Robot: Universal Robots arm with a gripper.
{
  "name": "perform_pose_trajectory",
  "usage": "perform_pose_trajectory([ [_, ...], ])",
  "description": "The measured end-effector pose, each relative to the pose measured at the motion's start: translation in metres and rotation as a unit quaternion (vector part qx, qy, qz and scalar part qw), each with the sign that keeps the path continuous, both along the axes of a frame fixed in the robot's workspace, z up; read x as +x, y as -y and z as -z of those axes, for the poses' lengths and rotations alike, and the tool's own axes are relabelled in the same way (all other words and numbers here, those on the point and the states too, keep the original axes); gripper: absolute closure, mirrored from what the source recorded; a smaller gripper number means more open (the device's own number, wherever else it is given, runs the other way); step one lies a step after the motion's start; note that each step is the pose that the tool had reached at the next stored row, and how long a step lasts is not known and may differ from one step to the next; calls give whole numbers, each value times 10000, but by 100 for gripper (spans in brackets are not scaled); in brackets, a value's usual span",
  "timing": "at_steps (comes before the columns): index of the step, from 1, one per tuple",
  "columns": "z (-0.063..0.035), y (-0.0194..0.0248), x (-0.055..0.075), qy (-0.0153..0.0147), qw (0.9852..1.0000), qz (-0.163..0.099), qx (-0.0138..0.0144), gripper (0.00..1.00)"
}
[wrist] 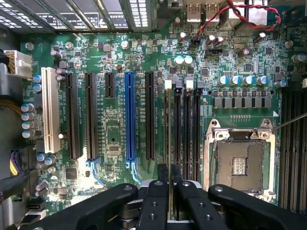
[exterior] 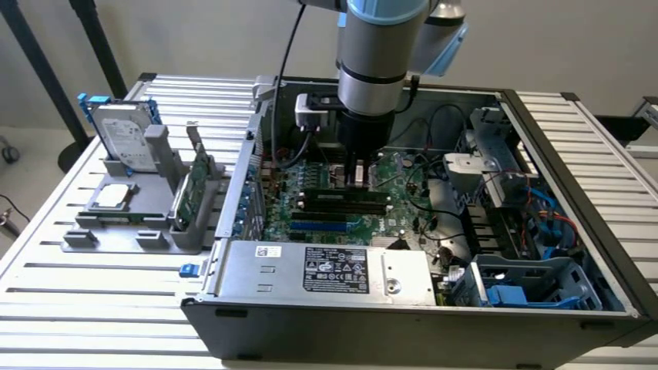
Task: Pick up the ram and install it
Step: 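Insert the ram into the slot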
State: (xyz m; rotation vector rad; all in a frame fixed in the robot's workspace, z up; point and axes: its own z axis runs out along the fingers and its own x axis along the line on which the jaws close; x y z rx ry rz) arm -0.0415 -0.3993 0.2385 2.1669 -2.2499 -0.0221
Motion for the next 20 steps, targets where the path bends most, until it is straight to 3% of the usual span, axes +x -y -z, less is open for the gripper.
perform_pose_trajectory([
  [4, 18, -19, 1, 1, 10000, -1, -15, 86],
  [10, 63, -26, 1, -15, 10000, -1, -71, 86],
  [20, 83, -62, 12, -58, 9999, 0, -110, 86],
])
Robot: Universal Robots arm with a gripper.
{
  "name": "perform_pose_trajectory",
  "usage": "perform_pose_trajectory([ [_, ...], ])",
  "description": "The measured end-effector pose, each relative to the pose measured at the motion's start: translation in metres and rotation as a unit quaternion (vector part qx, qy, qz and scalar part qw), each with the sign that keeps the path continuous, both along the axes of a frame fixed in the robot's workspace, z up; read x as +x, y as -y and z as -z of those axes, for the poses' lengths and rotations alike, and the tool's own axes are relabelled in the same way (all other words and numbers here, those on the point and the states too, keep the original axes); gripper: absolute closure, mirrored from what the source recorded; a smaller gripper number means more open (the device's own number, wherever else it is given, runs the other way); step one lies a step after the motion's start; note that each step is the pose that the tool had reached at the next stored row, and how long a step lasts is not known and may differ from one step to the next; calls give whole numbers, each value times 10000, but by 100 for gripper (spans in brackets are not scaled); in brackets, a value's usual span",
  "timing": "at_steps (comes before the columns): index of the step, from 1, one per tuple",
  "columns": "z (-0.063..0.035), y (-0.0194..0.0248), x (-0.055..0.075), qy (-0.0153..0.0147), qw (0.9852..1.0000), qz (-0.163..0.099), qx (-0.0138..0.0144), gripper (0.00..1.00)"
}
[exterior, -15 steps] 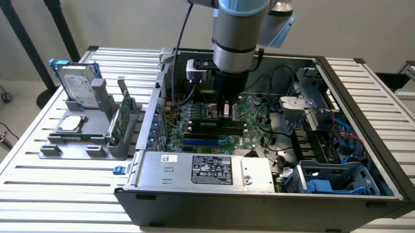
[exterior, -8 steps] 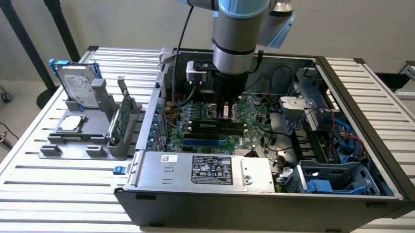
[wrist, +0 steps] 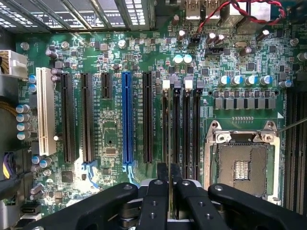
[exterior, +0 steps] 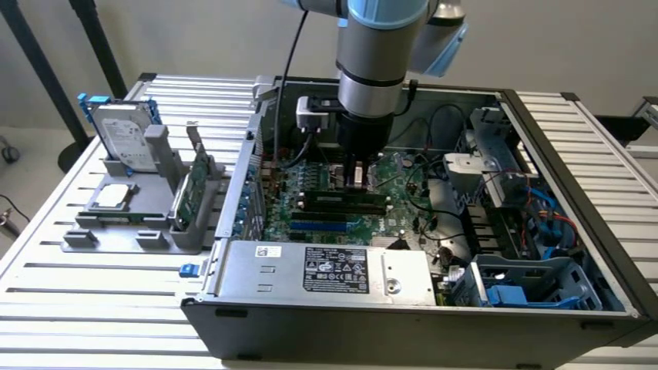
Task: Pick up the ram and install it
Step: 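Insert the ram into the slot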
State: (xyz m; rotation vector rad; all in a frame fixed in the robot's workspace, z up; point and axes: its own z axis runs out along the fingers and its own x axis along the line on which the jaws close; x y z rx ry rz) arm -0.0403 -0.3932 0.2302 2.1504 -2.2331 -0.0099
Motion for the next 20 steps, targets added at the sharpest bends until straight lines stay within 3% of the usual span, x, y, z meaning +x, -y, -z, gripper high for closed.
perform_pose_trajectory([
  [7, 7, -4, 24, -13, 10000, 0, -24, 86],
  [20, 22, 5, 29, -23, 10000, -6, -24, 86],
])
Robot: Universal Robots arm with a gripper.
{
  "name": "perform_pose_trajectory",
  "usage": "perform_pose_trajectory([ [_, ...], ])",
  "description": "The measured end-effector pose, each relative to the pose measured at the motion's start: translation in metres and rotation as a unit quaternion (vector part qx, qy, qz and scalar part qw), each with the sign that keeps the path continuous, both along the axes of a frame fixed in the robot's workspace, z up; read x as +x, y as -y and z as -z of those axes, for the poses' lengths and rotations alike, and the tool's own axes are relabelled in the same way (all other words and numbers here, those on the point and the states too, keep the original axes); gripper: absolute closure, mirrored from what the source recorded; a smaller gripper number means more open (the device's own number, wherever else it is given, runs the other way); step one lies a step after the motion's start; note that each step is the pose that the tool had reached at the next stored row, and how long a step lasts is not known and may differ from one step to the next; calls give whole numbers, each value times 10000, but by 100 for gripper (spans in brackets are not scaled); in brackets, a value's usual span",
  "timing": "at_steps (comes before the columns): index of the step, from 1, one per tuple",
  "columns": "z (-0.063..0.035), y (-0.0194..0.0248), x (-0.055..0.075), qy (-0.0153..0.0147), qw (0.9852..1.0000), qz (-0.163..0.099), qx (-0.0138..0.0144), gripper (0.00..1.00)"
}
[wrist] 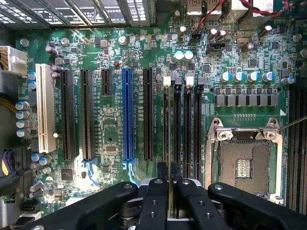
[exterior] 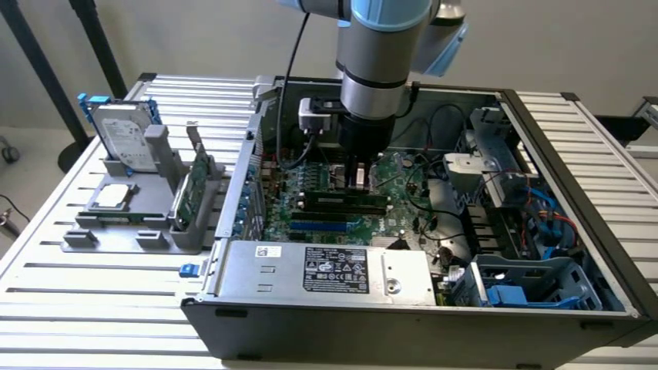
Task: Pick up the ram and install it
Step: 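Insert the ram into the slot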
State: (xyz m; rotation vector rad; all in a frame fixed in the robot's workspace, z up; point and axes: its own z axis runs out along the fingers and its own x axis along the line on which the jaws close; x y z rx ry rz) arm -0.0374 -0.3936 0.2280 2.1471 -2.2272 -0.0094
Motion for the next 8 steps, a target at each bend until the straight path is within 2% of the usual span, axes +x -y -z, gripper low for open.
perform_pose_trajectory([
  [8, 3, 5, -3, 0, 10000, -10, 0, 86],
])
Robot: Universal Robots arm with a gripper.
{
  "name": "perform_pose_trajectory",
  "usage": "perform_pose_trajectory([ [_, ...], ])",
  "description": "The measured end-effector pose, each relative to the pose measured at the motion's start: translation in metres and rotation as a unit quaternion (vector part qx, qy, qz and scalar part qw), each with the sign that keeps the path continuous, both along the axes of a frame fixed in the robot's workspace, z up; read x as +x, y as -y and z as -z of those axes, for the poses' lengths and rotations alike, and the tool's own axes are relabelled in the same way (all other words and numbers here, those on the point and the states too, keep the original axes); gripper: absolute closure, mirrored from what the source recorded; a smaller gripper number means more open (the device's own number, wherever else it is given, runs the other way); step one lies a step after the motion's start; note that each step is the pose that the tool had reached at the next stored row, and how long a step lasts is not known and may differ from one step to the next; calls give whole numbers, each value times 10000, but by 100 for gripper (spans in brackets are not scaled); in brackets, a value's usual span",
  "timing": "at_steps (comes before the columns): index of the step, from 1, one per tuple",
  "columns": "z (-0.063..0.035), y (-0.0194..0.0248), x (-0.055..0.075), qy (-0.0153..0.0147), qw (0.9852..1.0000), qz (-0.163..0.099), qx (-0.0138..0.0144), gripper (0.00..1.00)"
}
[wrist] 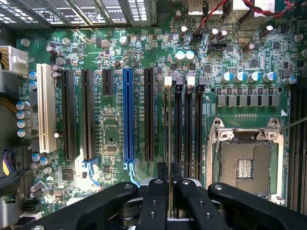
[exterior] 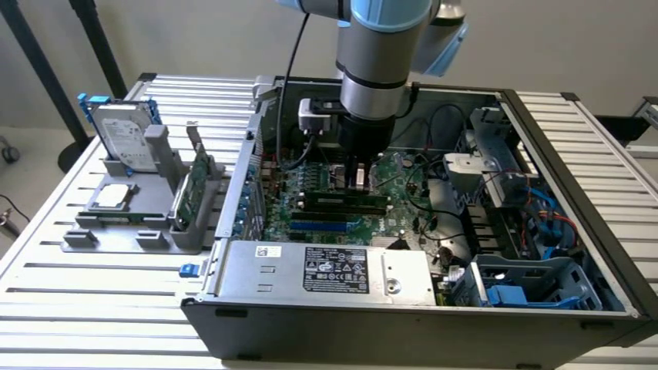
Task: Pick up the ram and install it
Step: 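Insert the ram into the slot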
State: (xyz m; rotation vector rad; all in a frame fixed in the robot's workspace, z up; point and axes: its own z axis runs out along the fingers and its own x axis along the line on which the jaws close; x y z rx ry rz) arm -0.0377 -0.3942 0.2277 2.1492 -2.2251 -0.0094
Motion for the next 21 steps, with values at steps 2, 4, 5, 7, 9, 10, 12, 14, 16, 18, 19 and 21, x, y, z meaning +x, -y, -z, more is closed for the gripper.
perform_pose_trajectory([
  [2, 0, 0, -2, 0, 10000, -6, 0, 86],
  [4, 1, -1, -3, 0, 10000, -10, 1, 86],
  [5, 2, -4, -4, 0, 10000, -12, 1, 86],
  [7, 1, -9, -4, 0, 10000, -16, 1, 86],
  [9, 1, -12, -4, 0, 10000, -20, 1, 86],
  [10, 1, -12, -5, 0, 10000, -21, 0, 86],
  [12, 3, -13, -5, 0, 10000, -24, 0, 86],
  [14, 5, -13, -5, 0, 10000, -27, 0, 86],
  [16, 9, -13, -4, 0, 10000, -32, 0, 86],
  [18, 13, -13, -5, 0, 10000, -39, 0, 86],
  [19, 14, -13, -5, 0, 10000, -42, 0, 86],
  [21, 17, -13, -5, 0, 10000, -48, 0, 86],
])
